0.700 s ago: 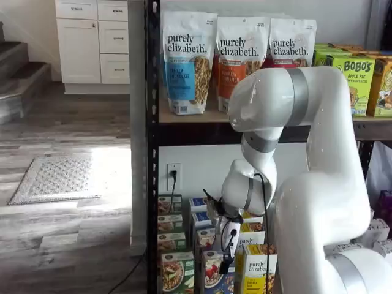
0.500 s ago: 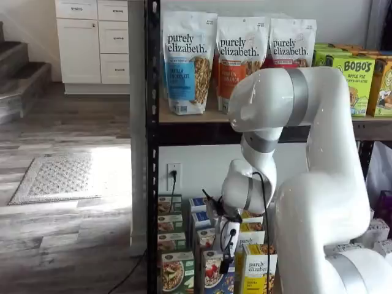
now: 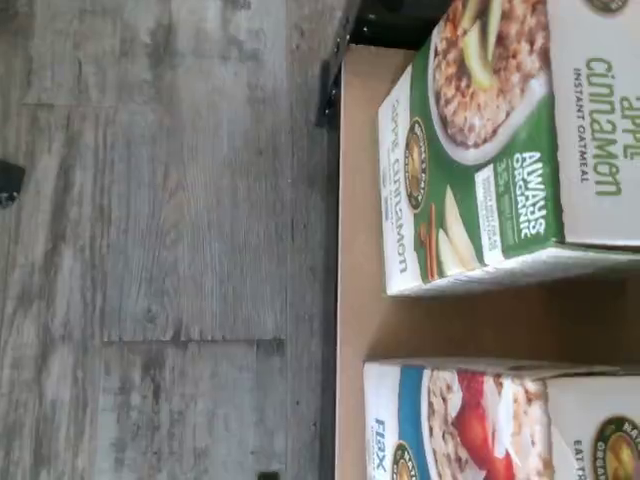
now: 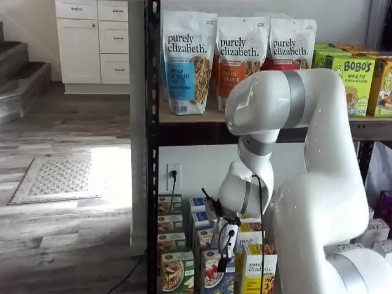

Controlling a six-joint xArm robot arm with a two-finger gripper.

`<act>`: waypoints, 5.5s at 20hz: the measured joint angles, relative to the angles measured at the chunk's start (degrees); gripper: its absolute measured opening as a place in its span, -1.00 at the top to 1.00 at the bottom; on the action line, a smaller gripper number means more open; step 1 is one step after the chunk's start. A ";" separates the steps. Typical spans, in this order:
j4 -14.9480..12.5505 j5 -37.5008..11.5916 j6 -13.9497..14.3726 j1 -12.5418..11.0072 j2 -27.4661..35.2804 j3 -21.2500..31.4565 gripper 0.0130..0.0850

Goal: Pick up the blue and white box that is on the bottom shelf, the second box from the left

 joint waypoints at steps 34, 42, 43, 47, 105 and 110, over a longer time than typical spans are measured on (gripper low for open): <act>1.97 1.97 -2.41 -1.28 8.89 -11.88 -1.00; -2.48 3.92 0.26 -2.98 11.89 -16.59 -1.00; -3.21 4.33 0.77 -3.18 12.32 -17.22 -1.00; -5.63 5.61 2.62 -3.58 13.58 -18.93 -1.00; -19.73 6.46 15.39 -3.10 18.03 -22.10 0.00; -19.91 6.17 15.36 -3.26 17.46 -21.19 0.00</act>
